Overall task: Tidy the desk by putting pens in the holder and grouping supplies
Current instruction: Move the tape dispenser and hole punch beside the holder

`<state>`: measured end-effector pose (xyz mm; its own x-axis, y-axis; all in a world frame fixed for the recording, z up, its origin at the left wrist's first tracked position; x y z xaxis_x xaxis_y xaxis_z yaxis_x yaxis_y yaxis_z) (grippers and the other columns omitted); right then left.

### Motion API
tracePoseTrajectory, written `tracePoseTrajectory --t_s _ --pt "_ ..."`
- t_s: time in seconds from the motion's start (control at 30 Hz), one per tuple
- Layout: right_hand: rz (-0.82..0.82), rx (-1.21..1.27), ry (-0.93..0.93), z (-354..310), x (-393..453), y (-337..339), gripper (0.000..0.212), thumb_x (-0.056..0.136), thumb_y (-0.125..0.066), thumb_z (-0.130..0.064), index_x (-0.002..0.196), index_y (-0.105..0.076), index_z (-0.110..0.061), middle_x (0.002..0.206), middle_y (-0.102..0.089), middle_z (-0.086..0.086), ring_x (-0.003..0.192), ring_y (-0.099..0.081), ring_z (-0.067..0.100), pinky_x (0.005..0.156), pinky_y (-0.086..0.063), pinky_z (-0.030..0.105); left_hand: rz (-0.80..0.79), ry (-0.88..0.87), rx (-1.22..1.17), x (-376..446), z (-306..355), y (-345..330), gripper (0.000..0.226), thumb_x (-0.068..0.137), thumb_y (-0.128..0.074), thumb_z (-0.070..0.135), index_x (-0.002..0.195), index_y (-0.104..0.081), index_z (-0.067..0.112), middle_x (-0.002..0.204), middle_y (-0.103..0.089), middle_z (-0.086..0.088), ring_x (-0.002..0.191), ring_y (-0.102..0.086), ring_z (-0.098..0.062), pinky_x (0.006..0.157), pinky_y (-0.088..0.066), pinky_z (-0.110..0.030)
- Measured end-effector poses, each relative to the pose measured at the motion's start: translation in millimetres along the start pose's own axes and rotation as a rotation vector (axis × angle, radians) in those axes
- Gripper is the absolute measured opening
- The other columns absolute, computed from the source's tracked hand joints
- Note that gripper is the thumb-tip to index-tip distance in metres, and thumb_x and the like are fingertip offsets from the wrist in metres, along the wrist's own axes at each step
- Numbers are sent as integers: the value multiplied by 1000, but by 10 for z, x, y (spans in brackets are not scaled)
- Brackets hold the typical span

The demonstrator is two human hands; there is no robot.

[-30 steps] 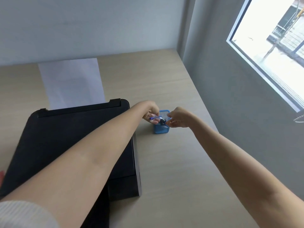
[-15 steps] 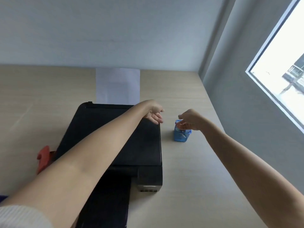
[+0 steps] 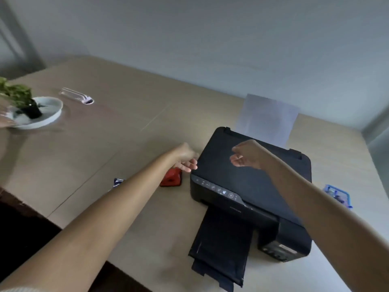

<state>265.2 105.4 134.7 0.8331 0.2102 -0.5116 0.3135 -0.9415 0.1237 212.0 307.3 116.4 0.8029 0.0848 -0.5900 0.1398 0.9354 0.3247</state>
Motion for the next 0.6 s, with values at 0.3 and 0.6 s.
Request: tracePoseTrajectory --t_s 0.3,0.6 --pt "-48 -239 14 37 575 -1776 10 91 -49 1 85 -54 -6 77 -56 16 62 -56 20 52 -56 26 430 -9 412 -45 -1480 1561 20 86 -55 18 69 -55 7 71 -55 -10 79 -55 -31 68 -42 -32" --pt "181 -564 -79 648 1162 -2320 43 86 -55 -19 120 -53 7 99 -61 18 88 -63 31 46 -37 27 397 176 436 91 -2671 1593 43 68 -75 33 97 -58 7 81 -56 1 88 -65 -27 64 -41 -28"
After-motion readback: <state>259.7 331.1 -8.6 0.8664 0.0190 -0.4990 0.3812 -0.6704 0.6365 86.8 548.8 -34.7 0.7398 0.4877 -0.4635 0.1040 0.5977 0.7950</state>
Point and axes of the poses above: each hand's wrist, its own x-axis towards the middle knuckle, its own y-axis out of the back of the hand, z = x × y, the point moved 7 cm from there along x, towards the middle knuckle
